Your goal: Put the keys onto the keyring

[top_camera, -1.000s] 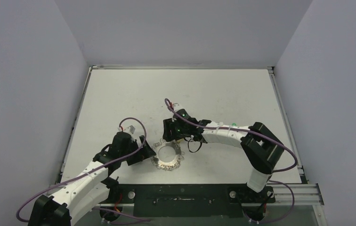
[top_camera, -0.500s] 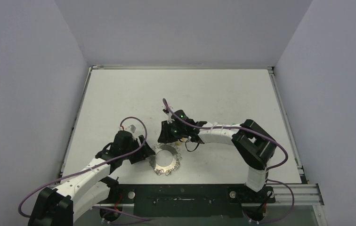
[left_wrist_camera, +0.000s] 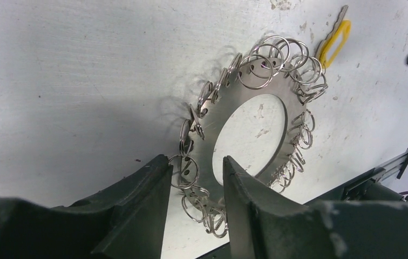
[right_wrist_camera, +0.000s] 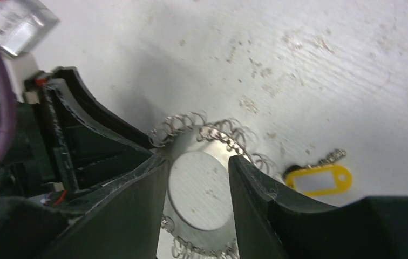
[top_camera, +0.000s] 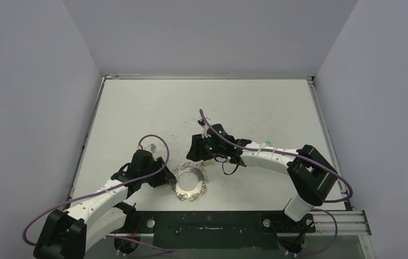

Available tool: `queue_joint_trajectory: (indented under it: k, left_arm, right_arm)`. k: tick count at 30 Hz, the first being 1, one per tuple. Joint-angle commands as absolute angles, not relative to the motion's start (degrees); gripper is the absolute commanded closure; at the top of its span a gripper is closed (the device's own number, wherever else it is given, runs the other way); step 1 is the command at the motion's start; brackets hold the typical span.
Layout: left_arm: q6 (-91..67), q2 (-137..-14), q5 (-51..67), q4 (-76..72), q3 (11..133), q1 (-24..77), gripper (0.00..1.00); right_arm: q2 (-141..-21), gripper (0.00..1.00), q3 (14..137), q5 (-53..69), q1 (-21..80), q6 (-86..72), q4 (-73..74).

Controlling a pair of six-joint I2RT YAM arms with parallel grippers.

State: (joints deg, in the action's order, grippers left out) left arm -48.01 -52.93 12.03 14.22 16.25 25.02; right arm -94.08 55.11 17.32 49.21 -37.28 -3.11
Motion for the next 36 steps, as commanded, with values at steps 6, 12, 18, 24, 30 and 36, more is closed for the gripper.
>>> queue_joint_trajectory:
  k: [6, 12, 18, 24, 30, 36]
  left_arm:
    - [-46.36, -60.78, 13.72, 9.55, 18.90, 24.70, 0.68]
    - [-45.61, -65.26, 14.41, 6.71, 20.45, 24.61, 0.72]
    - [-43.42, -69.55, 13.67, 6.55, 23.99, 24.18, 0.75]
    - [-38.33, -70.25, 12.10, 12.55, 28.60, 23.75, 0.74]
    - [-37.00, -64.89, 10.79, 17.38, 29.30, 23.73, 0.63]
    - [-40.59, -59.56, 14.17, 18.02, 24.90, 23.73, 0.56]
  right_arm:
    - [-89.97, 0.58, 46.03, 12.47, 48.70, -38.71, -0.18]
    - [-87.33, 0.71, 40.04, 12.68, 48.77, -41.03, -1.27]
    - [-84.03, 0.83, 34.25, 13.60, 48.87, -44.46, -4.64]
    - [-78.50, 0.74, 32.61, 11.97, 48.80, -44.70, -3.98]
    - [-76.95, 0.59, 34.84, 10.81, 48.79, -42.31, 1.28]
    - [-79.01, 0.53, 34.11, 13.22, 49.23, -43.65, 0.44]
